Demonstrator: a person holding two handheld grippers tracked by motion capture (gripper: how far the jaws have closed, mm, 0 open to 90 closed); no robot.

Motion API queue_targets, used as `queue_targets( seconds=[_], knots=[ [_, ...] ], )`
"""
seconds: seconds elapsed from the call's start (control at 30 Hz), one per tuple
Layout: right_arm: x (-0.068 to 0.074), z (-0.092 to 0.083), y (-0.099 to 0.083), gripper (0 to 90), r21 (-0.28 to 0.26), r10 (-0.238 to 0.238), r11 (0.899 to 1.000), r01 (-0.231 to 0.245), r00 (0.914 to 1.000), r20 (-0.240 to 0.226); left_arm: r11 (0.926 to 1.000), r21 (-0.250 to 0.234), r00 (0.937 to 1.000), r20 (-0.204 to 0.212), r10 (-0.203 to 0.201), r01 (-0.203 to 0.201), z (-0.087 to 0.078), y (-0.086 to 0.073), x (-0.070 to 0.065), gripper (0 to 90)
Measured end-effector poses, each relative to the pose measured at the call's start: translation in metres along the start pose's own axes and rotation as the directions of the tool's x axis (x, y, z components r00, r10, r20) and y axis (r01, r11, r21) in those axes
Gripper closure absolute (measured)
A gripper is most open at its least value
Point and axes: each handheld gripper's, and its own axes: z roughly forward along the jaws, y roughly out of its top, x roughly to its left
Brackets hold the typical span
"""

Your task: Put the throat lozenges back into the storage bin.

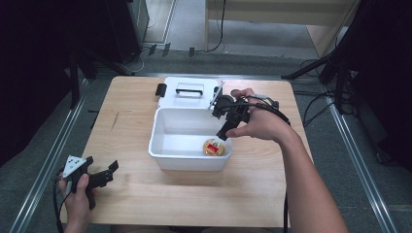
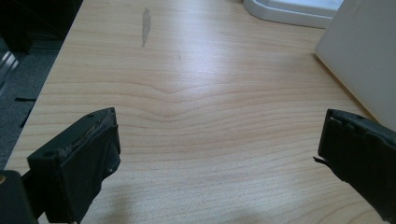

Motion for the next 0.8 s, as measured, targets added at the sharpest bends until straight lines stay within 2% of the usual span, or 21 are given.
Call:
queue_targets(
  seconds=[0.23, 0.57, 0.67, 0.7, 0.73, 0.8],
  knots=[
    [-0.011, -0.006, -0.020, 13.2, 0.015, 0.054, 0.998, -0.054, 0.9983, 0.022, 1.0000, 0.000, 1.0000, -0.002, 0.001, -0.001, 0.000, 0.000, 0.000, 0.0],
    [-0.020, -0.001, -0.048, 12.3, 0.028, 0.119, 0.992, -0.120, 0.9921, 0.039, 1.0000, 0.000, 1.0000, 0.000, 0.000, 0.000, 0.000, 0.000, 0.000, 0.0],
    [-0.023, 0.001, -0.059, 8.4, 0.040, 0.155, 0.987, -0.157, 0.9869, 0.047, 1.0000, 0.000, 1.0000, 0.000, 0.000, 0.000, 0.000, 0.000, 0.000, 0.0],
    [-0.025, 0.003, -0.066, 4.4, 0.046, 0.175, 0.983, -0.177, 0.9834, 0.049, 1.0000, 0.001, 1.0000, 0.000, 0.001, -0.001, 0.000, 0.000, 0.000, 0.0],
    [-0.025, 0.003, -0.066, 4.4, 0.046, 0.175, 0.983, -0.177, 0.9834, 0.049, 1.0000, 0.000, 1.0000, 0.000, 0.001, -0.001, 0.000, 0.000, 0.000, 0.0],
    [-0.026, 0.004, -0.074, 0.0, 0.051, 0.196, 0.979, -0.198, 0.9801, 0.030, 1.0000, 0.001, 1.0000, -0.001, 0.002, -0.002, 0.000, 0.000, 0.000, 0.0]
  ],
)
